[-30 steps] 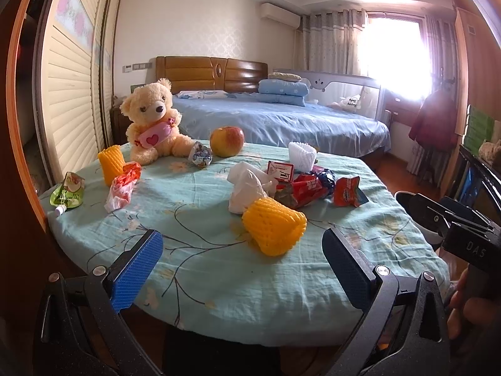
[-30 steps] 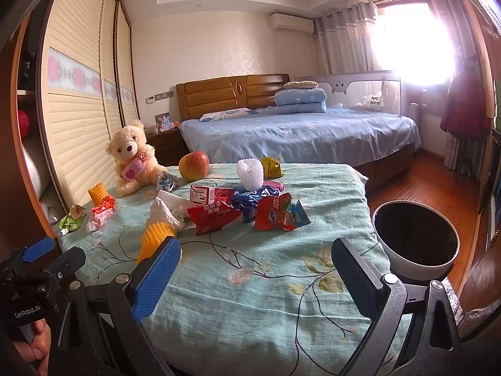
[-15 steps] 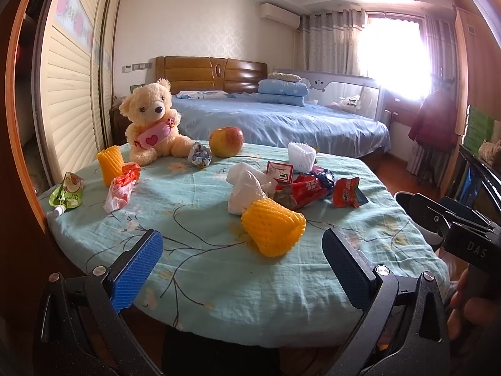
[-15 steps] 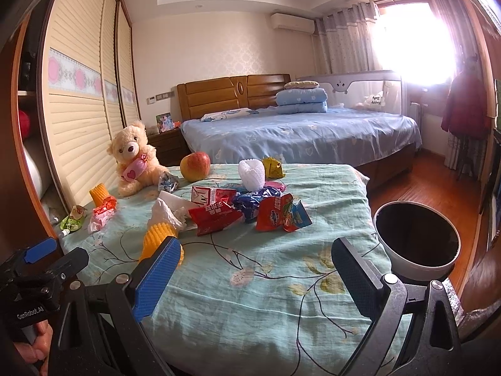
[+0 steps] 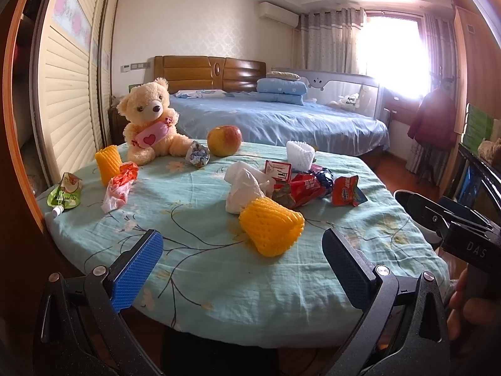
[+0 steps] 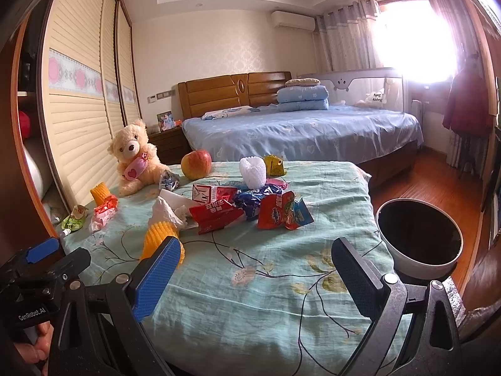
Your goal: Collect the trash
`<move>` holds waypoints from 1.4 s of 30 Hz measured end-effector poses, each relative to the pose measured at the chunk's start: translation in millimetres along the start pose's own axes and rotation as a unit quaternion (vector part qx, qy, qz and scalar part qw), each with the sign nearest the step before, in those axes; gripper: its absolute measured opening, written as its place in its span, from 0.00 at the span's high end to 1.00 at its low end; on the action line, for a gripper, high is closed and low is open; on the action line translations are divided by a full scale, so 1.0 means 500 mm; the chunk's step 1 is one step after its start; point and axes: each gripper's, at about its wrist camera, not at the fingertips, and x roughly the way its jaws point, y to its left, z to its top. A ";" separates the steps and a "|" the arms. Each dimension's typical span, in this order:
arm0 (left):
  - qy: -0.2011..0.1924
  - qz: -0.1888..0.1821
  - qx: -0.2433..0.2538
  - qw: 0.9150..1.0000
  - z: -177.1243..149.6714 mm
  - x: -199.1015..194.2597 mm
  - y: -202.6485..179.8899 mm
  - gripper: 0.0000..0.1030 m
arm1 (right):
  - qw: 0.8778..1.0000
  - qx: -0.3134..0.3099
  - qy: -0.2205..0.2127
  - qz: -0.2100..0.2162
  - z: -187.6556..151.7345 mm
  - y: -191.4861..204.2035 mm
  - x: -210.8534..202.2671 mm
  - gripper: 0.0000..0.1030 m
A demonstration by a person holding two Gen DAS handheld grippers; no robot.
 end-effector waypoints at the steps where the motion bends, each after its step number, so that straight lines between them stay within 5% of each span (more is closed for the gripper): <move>1: 0.001 0.000 0.000 1.000 0.000 0.001 0.000 0.00 | 1.000 0.000 0.000 0.000 0.000 0.000 0.000 0.05; 28: 0.062 -0.011 0.017 0.998 -0.023 0.082 -0.022 0.00 | 0.999 0.016 0.047 0.015 0.001 -0.035 0.068 0.05; 42: 0.111 -0.014 0.025 0.993 -0.023 0.184 -0.018 0.20 | 0.991 0.036 0.116 0.052 0.009 -0.040 0.190 0.10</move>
